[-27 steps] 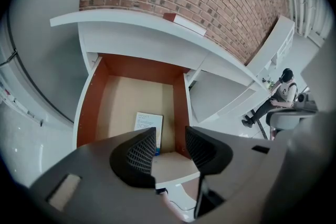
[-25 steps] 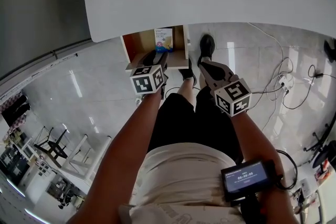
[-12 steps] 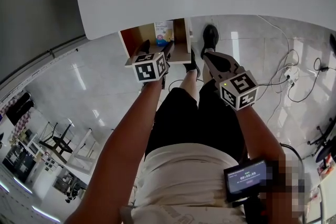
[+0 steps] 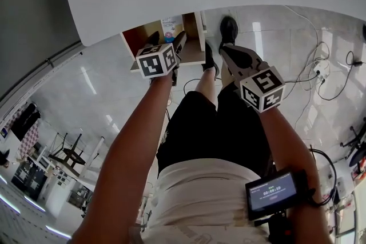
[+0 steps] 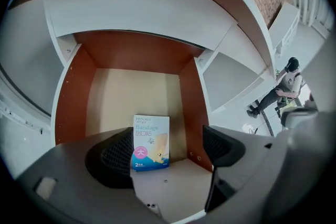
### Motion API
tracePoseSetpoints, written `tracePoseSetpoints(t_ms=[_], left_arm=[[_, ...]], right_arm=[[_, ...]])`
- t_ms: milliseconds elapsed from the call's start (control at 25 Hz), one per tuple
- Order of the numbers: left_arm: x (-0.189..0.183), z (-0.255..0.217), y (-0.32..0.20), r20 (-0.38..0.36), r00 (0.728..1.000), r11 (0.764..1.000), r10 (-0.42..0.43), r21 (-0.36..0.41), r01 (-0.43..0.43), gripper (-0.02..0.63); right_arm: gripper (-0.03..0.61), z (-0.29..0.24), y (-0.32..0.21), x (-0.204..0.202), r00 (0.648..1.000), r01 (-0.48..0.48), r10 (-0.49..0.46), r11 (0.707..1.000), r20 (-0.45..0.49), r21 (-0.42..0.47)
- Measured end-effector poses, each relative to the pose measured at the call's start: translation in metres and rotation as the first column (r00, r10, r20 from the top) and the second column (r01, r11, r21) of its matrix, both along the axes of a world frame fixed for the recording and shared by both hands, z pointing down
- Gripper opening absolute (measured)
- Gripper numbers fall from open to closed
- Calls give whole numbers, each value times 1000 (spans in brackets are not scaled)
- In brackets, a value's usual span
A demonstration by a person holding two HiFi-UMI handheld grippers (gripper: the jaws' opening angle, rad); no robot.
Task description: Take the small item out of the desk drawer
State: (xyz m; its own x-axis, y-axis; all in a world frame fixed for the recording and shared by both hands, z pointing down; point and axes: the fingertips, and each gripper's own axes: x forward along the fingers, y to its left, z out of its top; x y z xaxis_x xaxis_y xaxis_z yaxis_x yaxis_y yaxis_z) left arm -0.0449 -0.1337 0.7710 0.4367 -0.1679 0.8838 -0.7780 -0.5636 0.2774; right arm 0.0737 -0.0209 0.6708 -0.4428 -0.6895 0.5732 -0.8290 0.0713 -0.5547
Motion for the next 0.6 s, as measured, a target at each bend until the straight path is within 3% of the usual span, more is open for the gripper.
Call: tracePoseSetpoints(t_ms=[600], left_arm=[[1, 28, -24, 74, 997, 999, 2, 42, -5, 390]], right_arm=[[6, 5, -2, -7, 999, -5, 5, 1000, 39, 9]])
